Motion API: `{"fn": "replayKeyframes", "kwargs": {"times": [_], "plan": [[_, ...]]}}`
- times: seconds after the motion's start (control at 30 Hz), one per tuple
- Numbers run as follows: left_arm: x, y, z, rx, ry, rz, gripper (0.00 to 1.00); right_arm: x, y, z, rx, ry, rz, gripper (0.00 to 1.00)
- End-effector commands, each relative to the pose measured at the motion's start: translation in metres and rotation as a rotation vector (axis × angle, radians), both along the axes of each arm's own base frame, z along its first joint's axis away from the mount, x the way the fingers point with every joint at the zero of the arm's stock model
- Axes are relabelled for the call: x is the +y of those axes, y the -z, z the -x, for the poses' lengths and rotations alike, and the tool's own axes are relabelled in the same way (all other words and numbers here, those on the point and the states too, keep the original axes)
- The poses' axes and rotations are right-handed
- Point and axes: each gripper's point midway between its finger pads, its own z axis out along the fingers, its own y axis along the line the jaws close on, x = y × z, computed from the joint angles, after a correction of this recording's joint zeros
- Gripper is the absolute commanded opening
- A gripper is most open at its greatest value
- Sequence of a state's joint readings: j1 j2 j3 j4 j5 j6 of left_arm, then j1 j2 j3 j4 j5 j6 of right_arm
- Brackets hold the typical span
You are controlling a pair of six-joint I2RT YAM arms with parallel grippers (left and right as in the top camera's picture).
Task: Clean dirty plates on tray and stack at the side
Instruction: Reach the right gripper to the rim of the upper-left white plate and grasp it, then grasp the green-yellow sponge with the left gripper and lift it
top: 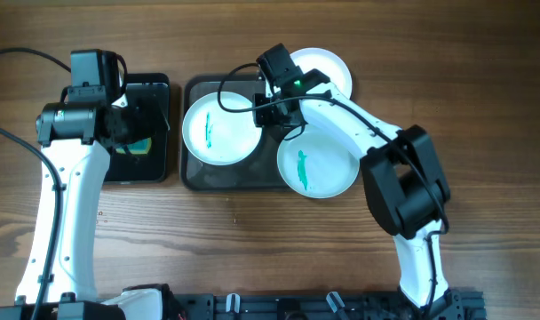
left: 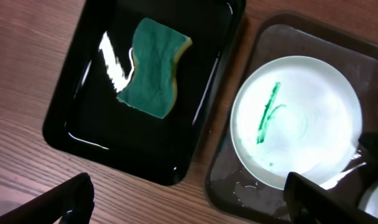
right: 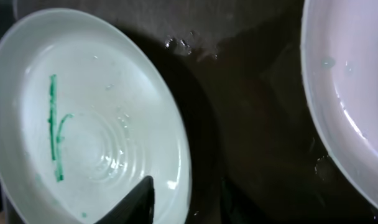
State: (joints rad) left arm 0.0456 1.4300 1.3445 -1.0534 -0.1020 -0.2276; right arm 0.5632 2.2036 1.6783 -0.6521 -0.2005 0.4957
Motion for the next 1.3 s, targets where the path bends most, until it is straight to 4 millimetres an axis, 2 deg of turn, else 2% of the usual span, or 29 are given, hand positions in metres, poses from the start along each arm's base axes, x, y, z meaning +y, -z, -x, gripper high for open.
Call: {"fn": "replayKeyframes", "kwargs": {"times": [0.0, 0.1, 0.33, 0.43, 0.47, 0.57, 0.6, 0.67, 0.9, 1.0, 1.1, 1.27], "plan": [[0.008, -0.005, -0.006, -0.014, -0.032, -0.039, 0.95, 0.001, 0.016, -0.002, 0.012, 0.006, 0.026, 0.2], [0.008, -0.001, -0.007, -0.003, -0.032, -0.039, 0.96, 0.0, 0.023, 0.0, 0.027, 0.012, 0.032, 0.16], [0.016, 0.004, -0.01, 0.008, -0.055, -0.042, 0.99, -0.001, 0.04, 0.001, 0.047, 0.013, 0.048, 0.15], [0.023, 0.007, -0.009, 0.017, -0.075, -0.042, 0.99, -0.002, 0.044, 0.002, 0.054, 0.013, 0.053, 0.06], [0.027, 0.008, -0.009, 0.022, -0.082, -0.043, 0.95, -0.002, 0.044, 0.002, 0.054, 0.013, 0.053, 0.04], [0.037, 0.017, -0.011, 0.042, -0.109, -0.041, 0.75, -0.002, 0.044, 0.002, 0.056, 0.013, 0.055, 0.04], [0.04, 0.021, -0.013, 0.049, -0.117, -0.041, 0.7, -0.002, 0.045, 0.003, 0.057, 0.012, 0.056, 0.04], [0.045, 0.031, -0.018, 0.069, -0.107, -0.043, 0.67, -0.003, 0.045, 0.003, 0.057, 0.007, 0.059, 0.04], [0.062, 0.078, -0.038, 0.152, -0.046, -0.057, 0.65, -0.006, 0.045, 0.0, 0.041, 0.014, 0.078, 0.05], [0.057, 0.095, -0.054, 0.144, 0.046, -0.037, 0.64, -0.006, 0.045, -0.001, 0.036, 0.015, 0.078, 0.05], [0.061, 0.11, -0.071, 0.12, 0.046, -0.043, 0.64, -0.009, 0.046, -0.002, 0.027, 0.024, 0.099, 0.05], [0.056, 0.133, -0.085, 0.113, 0.062, -0.006, 0.63, -0.009, 0.046, -0.003, 0.027, 0.024, 0.098, 0.05]]}}
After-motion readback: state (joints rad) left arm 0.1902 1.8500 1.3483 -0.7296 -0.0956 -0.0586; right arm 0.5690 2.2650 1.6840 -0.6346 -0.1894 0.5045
